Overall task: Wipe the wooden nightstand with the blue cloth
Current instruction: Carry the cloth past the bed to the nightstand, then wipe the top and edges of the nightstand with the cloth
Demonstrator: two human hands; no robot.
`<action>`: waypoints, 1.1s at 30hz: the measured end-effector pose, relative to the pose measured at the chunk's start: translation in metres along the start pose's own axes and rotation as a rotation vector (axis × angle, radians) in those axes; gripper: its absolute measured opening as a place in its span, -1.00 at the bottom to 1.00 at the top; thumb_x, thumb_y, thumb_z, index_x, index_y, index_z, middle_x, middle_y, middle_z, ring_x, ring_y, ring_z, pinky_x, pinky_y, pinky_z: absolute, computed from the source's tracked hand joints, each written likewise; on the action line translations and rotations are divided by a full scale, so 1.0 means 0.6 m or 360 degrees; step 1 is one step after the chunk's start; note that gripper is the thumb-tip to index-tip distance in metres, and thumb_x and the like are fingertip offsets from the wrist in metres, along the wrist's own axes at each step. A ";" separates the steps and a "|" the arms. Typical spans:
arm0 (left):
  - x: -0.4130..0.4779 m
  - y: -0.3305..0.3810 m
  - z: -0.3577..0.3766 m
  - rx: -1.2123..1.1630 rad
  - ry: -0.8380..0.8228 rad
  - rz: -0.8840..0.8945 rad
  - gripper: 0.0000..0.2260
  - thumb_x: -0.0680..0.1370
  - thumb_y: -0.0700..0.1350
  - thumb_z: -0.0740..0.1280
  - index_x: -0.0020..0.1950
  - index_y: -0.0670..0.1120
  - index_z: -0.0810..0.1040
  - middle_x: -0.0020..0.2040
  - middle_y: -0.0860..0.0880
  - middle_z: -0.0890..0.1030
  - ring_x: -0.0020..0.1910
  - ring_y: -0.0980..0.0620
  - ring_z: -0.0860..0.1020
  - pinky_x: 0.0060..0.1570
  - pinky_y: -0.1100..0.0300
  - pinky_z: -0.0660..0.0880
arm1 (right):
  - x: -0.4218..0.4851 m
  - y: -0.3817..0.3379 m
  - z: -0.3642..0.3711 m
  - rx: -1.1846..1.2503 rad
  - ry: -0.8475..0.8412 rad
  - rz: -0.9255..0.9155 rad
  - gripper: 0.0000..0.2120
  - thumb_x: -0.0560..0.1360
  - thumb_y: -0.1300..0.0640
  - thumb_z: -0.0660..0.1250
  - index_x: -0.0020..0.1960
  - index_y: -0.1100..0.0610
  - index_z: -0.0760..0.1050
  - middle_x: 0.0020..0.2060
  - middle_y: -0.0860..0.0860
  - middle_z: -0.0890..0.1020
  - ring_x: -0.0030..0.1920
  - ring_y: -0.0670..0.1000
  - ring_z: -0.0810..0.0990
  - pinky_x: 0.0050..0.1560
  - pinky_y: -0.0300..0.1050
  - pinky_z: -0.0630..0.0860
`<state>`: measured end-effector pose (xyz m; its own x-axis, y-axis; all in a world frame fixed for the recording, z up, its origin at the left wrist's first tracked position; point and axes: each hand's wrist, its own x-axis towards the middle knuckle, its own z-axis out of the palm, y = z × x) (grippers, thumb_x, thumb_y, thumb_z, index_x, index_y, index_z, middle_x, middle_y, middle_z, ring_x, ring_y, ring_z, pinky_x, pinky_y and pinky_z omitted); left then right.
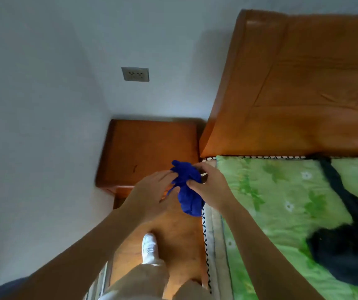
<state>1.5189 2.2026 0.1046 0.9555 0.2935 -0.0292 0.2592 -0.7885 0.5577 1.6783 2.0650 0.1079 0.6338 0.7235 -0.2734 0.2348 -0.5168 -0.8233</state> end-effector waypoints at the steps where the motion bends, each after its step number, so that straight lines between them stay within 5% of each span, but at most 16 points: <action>1: 0.011 -0.021 -0.001 0.0005 -0.0027 0.0017 -0.54 0.61 0.12 0.15 0.32 -0.15 0.55 0.26 -0.11 0.62 0.20 -0.10 0.60 0.20 0.03 0.52 | 0.016 -0.001 0.009 0.0000 -0.0009 0.0018 -0.71 0.44 0.21 0.44 0.14 0.03 0.58 -0.07 -0.10 0.66 -0.03 -0.10 0.64 0.04 -0.07 0.62; 9: 0.073 -0.124 -0.029 0.0053 0.0007 -0.0075 -0.56 0.63 0.10 0.14 0.35 -0.12 0.54 0.27 -0.08 0.62 0.20 -0.09 0.60 0.19 0.01 0.47 | 0.142 0.006 0.055 0.0082 -0.0061 0.0098 -0.72 0.45 0.22 0.44 0.13 -0.01 0.59 -0.07 -0.14 0.67 -0.05 -0.15 0.64 0.03 -0.08 0.62; 14: 0.112 -0.179 0.006 0.0180 0.0118 -0.0213 -0.61 0.63 0.04 0.16 0.33 -0.14 0.51 0.23 -0.13 0.63 0.14 -0.15 0.61 0.08 -0.05 0.54 | 0.229 0.042 0.072 0.0067 -0.0106 0.0060 -0.74 0.48 0.26 0.42 0.12 0.03 0.56 -0.09 -0.17 0.63 -0.10 -0.31 0.56 -0.12 -0.45 0.44; 19: 0.152 -0.251 0.081 0.0274 0.0102 -0.0433 -0.53 0.62 0.10 0.12 0.36 -0.17 0.52 0.28 -0.16 0.60 0.21 -0.17 0.59 0.16 -0.08 0.51 | 0.326 0.129 0.123 0.0052 -0.0145 0.0096 -0.74 0.49 0.21 0.43 0.13 -0.02 0.54 -0.06 -0.22 0.62 -0.05 -0.29 0.57 -0.04 -0.39 0.44; 26: 0.141 -0.403 0.270 0.0406 -0.0144 -0.0630 -0.55 0.63 0.13 0.08 0.31 -0.13 0.50 0.27 -0.18 0.58 0.20 -0.21 0.55 0.11 -0.08 0.50 | 0.430 0.357 0.269 -0.0299 -0.0149 0.0094 -0.65 0.46 0.18 0.42 0.23 0.06 0.54 0.06 -0.04 0.61 0.06 -0.02 0.59 0.01 -0.16 0.45; 29: 0.124 -0.453 0.318 0.0449 -0.0273 -0.0684 -0.52 0.64 0.15 0.03 0.34 -0.13 0.49 0.28 -0.19 0.58 0.24 -0.20 0.55 0.17 -0.09 0.49 | 0.434 0.425 0.325 -0.0438 -0.0100 0.0052 -0.51 0.45 0.14 0.45 0.37 0.12 0.48 0.17 0.10 0.54 0.19 0.10 0.53 0.18 -0.08 0.49; 33: 0.099 -0.507 0.362 0.0462 -0.0348 -0.0689 -0.49 0.65 0.15 0.01 0.41 -0.13 0.44 0.32 -0.20 0.56 0.27 -0.21 0.54 0.18 -0.12 0.50 | 0.414 0.471 0.367 -0.0434 0.0078 -0.0064 -0.41 0.42 0.13 0.51 0.41 0.14 0.44 0.22 0.12 0.48 0.22 0.09 0.46 0.19 -0.18 0.38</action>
<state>1.5276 2.3425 -0.2468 0.7522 0.5288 -0.3931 0.6326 -0.7466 0.2062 1.7400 2.1993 -0.3024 0.6534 0.7263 -0.2135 0.4458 -0.5971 -0.6669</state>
